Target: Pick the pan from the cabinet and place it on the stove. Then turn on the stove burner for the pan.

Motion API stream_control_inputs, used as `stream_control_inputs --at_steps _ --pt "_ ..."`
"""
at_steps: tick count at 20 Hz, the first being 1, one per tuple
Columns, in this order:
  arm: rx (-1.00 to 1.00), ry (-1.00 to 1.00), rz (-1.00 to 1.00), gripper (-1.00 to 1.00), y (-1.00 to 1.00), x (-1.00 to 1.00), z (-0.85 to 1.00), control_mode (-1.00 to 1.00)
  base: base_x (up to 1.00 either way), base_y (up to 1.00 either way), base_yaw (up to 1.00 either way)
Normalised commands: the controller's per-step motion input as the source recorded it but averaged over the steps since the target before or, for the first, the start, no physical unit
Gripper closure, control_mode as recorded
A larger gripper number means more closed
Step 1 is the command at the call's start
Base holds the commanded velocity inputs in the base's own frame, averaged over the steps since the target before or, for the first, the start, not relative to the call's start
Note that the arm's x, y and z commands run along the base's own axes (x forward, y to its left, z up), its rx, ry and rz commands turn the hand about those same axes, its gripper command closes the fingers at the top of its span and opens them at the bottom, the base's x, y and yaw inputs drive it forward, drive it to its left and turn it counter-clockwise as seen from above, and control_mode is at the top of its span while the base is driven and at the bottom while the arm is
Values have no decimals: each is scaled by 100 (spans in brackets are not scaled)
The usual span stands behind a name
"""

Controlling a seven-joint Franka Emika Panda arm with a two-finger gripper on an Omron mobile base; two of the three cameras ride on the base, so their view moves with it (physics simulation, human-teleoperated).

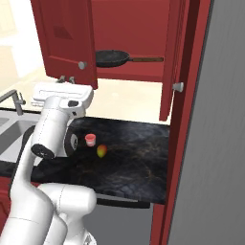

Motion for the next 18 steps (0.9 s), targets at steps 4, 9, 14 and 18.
stream_control_inputs --at_steps 4,9,14,18 --pt "0 0 0 -100 0 -35 10 -100 0 0 0" --pt "8 14 -2 -100 -28 -34 33 -100 0 0 0" --pt "19 33 0 -100 -41 -29 48 -100 0 0 0" --pt "15 48 2 -100 -18 -12 20 -100 0 0 0"
